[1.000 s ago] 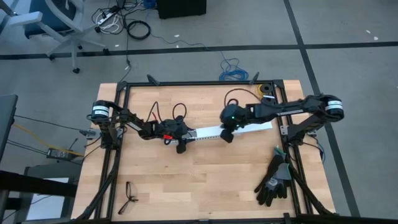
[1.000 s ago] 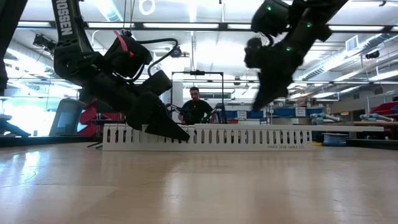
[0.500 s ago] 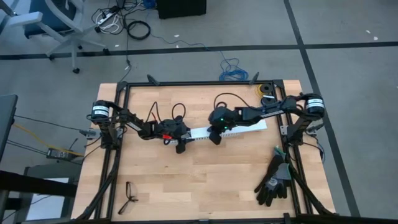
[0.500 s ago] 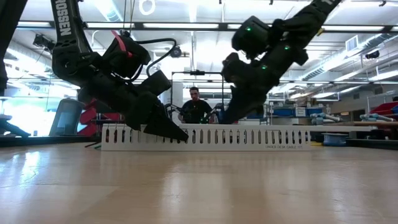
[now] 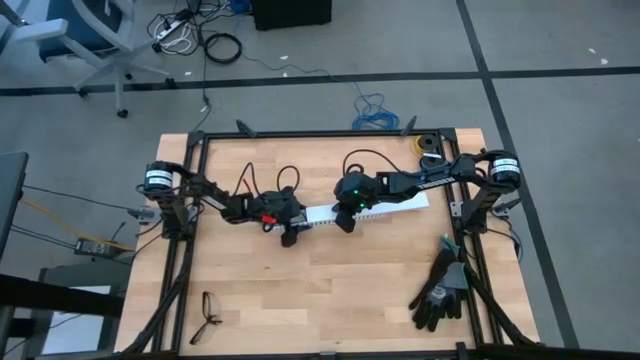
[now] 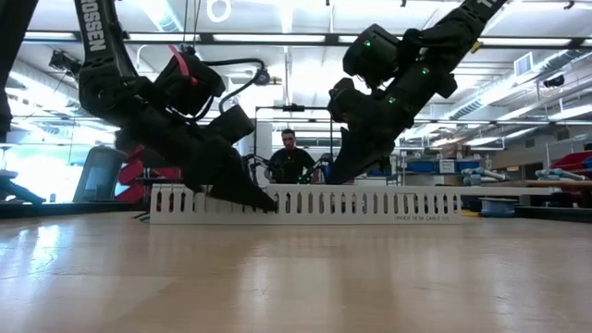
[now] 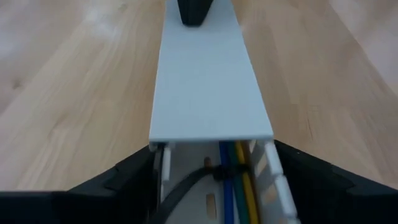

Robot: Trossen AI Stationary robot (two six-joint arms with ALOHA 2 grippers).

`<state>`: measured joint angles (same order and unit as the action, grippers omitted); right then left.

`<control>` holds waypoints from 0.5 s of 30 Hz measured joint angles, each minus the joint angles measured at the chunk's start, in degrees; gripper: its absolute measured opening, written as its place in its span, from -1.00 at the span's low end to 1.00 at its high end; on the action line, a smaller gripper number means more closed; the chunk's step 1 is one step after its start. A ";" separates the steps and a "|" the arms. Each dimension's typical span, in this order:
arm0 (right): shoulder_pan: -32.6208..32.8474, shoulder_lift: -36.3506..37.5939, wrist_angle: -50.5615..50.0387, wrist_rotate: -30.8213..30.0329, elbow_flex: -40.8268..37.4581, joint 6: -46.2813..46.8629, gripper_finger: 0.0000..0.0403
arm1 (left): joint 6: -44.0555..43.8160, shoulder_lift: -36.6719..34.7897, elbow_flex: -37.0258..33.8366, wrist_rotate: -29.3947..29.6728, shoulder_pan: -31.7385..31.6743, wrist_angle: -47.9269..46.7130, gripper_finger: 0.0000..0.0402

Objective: Ziptie cables
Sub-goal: Close the white cable duct with the white cable duct cover

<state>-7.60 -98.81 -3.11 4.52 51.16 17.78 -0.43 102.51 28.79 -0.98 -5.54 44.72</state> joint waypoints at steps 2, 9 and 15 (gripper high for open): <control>0.00 -0.04 0.07 0.03 0.00 0.00 -1.00 | 0.02 -1.49 -0.08 -0.01 0.02 -2.99 0.47; -0.02 -0.06 0.18 0.06 -0.04 0.02 -1.00 | -1.31 -4.54 -0.42 1.05 0.79 -10.99 0.47; -0.04 -0.11 0.50 0.09 -0.04 0.02 -1.00 | -3.26 -4.65 -3.11 2.85 1.88 -5.53 0.47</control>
<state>-7.64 -98.91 -2.61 4.60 51.11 17.80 -3.68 97.86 25.67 1.87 -3.66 39.19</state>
